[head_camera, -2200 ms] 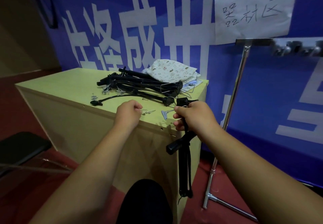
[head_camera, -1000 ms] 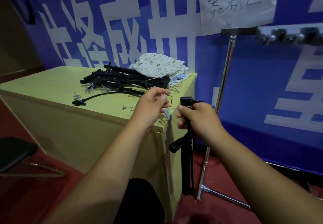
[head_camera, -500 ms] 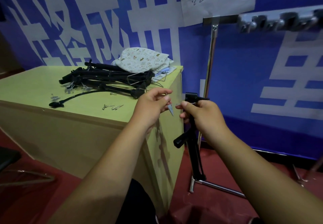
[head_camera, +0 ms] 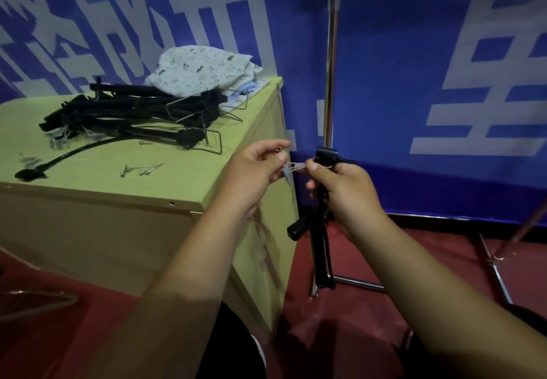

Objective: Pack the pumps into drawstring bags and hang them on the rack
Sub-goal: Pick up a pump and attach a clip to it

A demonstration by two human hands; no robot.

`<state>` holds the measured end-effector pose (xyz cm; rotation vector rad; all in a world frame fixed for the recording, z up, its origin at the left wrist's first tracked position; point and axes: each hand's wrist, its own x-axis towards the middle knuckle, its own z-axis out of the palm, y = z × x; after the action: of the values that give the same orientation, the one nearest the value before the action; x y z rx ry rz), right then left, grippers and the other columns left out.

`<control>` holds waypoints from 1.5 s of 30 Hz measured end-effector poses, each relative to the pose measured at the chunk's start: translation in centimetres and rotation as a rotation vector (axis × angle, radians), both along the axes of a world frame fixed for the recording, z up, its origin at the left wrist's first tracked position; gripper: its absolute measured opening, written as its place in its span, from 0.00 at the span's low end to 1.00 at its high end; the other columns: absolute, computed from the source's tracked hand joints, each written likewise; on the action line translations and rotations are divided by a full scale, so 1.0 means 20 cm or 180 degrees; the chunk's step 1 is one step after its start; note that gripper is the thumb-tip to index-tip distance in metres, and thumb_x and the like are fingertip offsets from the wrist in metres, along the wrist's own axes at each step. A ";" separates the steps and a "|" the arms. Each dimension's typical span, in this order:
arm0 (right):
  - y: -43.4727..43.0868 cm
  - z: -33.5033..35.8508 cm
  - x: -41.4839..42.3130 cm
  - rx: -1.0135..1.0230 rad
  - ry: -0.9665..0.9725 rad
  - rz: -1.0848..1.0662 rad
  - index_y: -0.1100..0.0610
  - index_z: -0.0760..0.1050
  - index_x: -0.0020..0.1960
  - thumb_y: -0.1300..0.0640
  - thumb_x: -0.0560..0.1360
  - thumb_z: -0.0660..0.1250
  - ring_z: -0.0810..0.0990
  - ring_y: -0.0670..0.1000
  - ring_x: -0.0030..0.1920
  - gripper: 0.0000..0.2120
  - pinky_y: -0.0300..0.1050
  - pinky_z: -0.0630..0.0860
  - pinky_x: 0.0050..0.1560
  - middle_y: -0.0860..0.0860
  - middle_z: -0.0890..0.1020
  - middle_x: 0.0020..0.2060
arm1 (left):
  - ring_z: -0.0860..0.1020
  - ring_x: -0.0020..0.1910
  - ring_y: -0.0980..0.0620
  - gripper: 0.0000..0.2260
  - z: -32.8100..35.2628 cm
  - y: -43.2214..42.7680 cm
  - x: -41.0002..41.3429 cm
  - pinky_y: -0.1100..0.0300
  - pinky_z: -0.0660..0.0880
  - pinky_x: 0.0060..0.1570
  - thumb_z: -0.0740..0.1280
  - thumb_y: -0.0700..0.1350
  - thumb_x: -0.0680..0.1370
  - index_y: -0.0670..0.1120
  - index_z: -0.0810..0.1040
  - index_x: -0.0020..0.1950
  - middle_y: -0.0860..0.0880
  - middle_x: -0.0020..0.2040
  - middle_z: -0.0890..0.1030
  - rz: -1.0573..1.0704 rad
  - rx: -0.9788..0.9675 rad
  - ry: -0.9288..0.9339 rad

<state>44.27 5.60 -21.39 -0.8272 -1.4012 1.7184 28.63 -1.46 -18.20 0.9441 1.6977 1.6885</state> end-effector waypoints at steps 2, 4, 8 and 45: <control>0.04 -0.07 0.01 -0.0092 0.0010 0.0008 0.51 0.91 0.47 0.52 0.83 0.72 0.79 0.50 0.36 0.10 0.40 0.75 0.38 0.51 0.84 0.35 | 0.82 0.49 0.49 0.10 -0.05 0.04 0.02 0.54 0.82 0.58 0.69 0.35 0.82 0.46 0.86 0.59 0.44 0.48 0.81 -0.0063 -0.0058 -0.0036; 0.08 -0.14 0.02 -0.0109 -0.0035 -0.0003 0.50 0.91 0.48 0.51 0.83 0.72 0.78 0.50 0.35 0.10 0.42 0.73 0.36 0.51 0.83 0.34 | 0.83 0.50 0.47 0.10 -0.11 0.08 0.03 0.50 0.81 0.61 0.70 0.35 0.82 0.45 0.86 0.60 0.44 0.48 0.82 -0.0096 -0.0149 -0.0077; 0.16 -0.27 0.04 -0.0184 -0.0204 -0.0154 0.54 0.90 0.49 0.51 0.83 0.73 0.78 0.47 0.32 0.10 0.45 0.73 0.39 0.50 0.83 0.33 | 0.85 0.53 0.40 0.11 -0.25 0.15 0.04 0.45 0.81 0.64 0.68 0.36 0.83 0.45 0.87 0.60 0.42 0.51 0.85 -0.0178 -0.0388 -0.0238; 0.35 -0.46 -0.03 0.0545 -0.1135 0.0107 0.54 0.87 0.53 0.52 0.83 0.72 0.81 0.53 0.39 0.07 0.53 0.76 0.44 0.50 0.84 0.33 | 0.81 0.49 0.51 0.12 -0.69 0.29 -0.07 0.60 0.85 0.51 0.66 0.40 0.85 0.37 0.80 0.67 0.41 0.53 0.81 -0.0285 -0.0186 -0.2698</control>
<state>43.76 12.54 -30.68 -1.0540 -1.7794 1.4980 27.18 4.43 -31.94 0.1920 1.0963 1.6262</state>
